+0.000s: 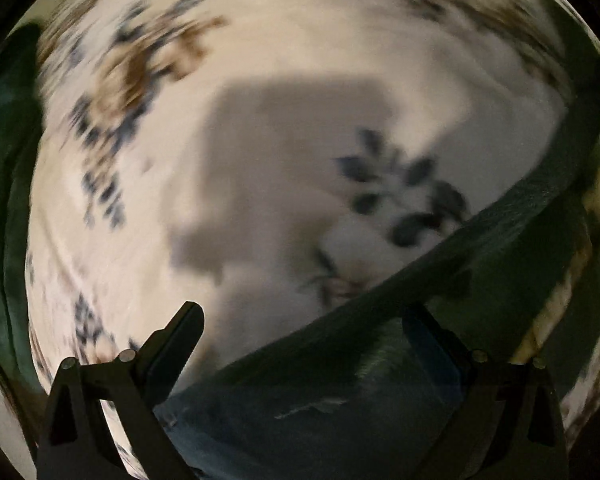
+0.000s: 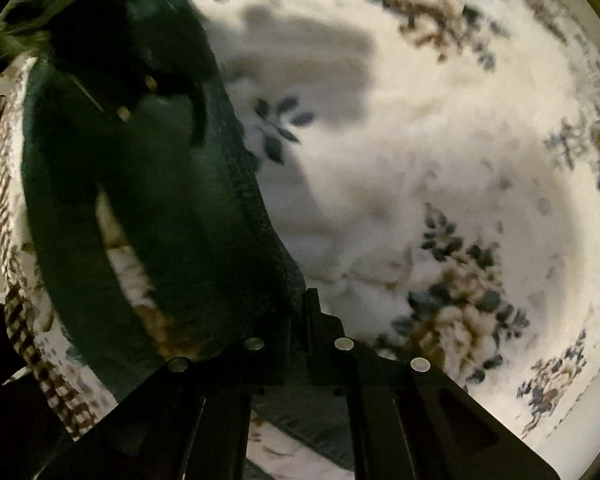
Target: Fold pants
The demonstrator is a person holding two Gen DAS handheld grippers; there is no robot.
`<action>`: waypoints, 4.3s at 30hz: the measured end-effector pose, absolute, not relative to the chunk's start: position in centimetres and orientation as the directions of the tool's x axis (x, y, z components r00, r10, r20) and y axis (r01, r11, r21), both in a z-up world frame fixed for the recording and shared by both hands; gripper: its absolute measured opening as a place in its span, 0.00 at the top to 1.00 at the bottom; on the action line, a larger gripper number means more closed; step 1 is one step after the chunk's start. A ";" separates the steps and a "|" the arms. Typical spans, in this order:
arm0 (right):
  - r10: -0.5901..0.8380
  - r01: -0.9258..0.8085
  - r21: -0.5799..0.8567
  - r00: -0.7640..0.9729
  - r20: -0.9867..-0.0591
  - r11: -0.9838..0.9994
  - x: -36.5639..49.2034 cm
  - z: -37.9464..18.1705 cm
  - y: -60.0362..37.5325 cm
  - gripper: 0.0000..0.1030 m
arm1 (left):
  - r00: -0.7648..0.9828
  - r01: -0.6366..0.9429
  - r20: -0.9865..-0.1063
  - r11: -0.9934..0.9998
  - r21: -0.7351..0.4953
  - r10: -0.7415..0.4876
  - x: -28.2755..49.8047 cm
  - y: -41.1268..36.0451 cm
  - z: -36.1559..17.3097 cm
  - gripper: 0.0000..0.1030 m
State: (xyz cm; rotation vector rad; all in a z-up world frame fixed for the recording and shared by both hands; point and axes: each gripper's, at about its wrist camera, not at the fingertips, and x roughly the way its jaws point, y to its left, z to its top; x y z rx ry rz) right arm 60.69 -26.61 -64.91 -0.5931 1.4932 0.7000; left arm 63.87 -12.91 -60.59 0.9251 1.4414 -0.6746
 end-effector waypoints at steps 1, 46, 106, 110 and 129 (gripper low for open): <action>0.061 -0.728 0.072 -0.042 -0.997 0.681 60.3 -64.5 -26.8 0.95 | 0.039 0.873 -0.989 0.476 0.104 0.145 63.3 -13.5 -60.9 0.11; 0.235 0.044 0.231 -0.200 -0.951 0.972 33.7 -68.2 -23.2 0.88 | -0.063 0.131 -0.997 0.991 0.031 0.039 37.9 -7.1 -58.7 0.89; 0.092 0.588 0.499 0.585 -0.806 0.637 26.7 -57.0 -58.3 0.94 | 0.125 -0.001 -0.963 0.970 0.241 0.239 33.4 -8.6 -56.0 0.17; 0.088 0.740 0.369 0.390 -0.917 0.562 24.2 -66.8 -60.9 0.94 | 0.122 0.000 -0.964 0.972 0.237 0.235 33.2 -8.2 -56.5 0.17; 0.567 0.656 0.568 0.250 -0.785 0.497 30.2 -68.4 -27.2 0.40 | 0.162 -0.455 -0.987 0.888 -0.059 0.017 39.4 20.2 -54.0 0.17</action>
